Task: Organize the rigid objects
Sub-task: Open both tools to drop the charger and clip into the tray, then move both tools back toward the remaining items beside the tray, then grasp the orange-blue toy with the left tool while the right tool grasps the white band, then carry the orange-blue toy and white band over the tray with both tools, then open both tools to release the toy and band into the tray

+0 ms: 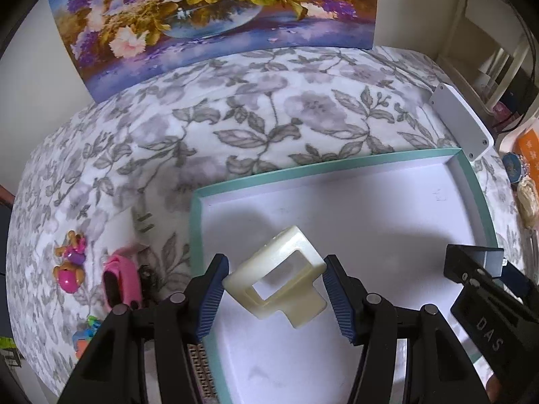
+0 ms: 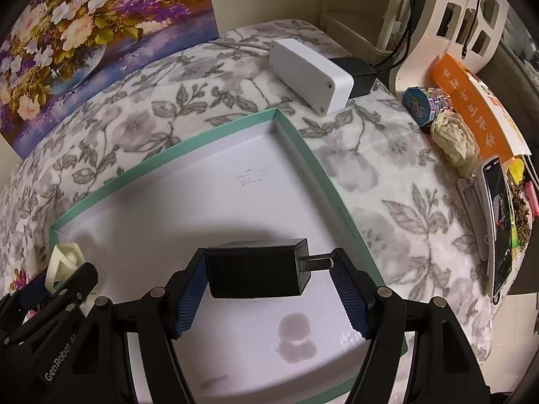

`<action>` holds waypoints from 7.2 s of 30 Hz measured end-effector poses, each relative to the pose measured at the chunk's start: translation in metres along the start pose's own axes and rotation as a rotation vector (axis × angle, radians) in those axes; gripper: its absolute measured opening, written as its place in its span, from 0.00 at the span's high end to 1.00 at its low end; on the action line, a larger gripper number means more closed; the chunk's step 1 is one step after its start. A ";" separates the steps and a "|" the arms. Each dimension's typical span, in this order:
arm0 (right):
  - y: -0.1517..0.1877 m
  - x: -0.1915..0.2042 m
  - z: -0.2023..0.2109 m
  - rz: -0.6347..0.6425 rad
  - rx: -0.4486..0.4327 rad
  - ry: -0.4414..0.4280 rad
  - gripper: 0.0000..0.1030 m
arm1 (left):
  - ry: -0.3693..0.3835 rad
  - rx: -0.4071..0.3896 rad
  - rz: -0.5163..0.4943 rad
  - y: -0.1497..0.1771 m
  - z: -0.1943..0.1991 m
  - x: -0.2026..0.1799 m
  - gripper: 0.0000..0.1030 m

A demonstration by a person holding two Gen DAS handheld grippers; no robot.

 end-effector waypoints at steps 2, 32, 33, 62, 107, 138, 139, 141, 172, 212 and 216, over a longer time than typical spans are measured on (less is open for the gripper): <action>0.001 0.001 -0.001 0.004 0.006 -0.004 0.29 | -0.004 0.002 -0.001 0.000 -0.001 -0.001 0.40; 0.025 0.030 0.065 0.070 -0.096 -0.050 0.16 | -0.012 -0.090 0.242 0.032 0.070 0.085 0.00; 0.026 0.033 0.072 0.071 -0.104 -0.059 0.16 | -0.018 -0.095 0.245 0.033 0.074 0.088 0.00; 0.100 0.207 0.109 0.253 -0.007 -0.355 0.16 | -0.054 -0.143 0.621 0.116 0.120 0.284 0.00; 0.139 0.261 0.056 0.287 0.181 -0.407 0.40 | 0.073 0.116 0.693 0.136 0.027 0.277 0.00; 0.123 0.236 0.060 0.244 0.167 -0.372 0.40 | -0.030 0.182 0.537 0.139 -0.004 0.248 0.08; 0.123 0.236 0.060 0.245 0.167 -0.372 0.40 | -0.037 0.181 0.531 0.139 -0.006 0.249 0.08; 0.123 0.236 0.060 0.247 0.165 -0.371 0.40 | -0.050 0.177 0.521 0.137 -0.009 0.248 0.09; 0.082 0.167 0.080 0.124 0.088 -0.353 0.40 | -0.028 -0.064 0.491 0.091 0.073 0.230 0.29; 0.054 -0.025 0.015 -0.114 0.152 -0.058 0.39 | 0.055 0.036 -0.103 0.089 0.023 -0.022 0.28; 0.054 -0.025 0.014 -0.104 0.149 -0.053 0.38 | 0.051 0.040 -0.109 0.089 0.023 -0.021 0.17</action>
Point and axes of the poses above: each gripper's, at about its wrist camera, not at the fingertips, and z roughly against the way its jaws point, x to its left, y to its underside, the point moved 8 cm from there along -z, roughly the way its jaws point, and after that the axes turned 5 degrees about y, right-handed, at the moved point
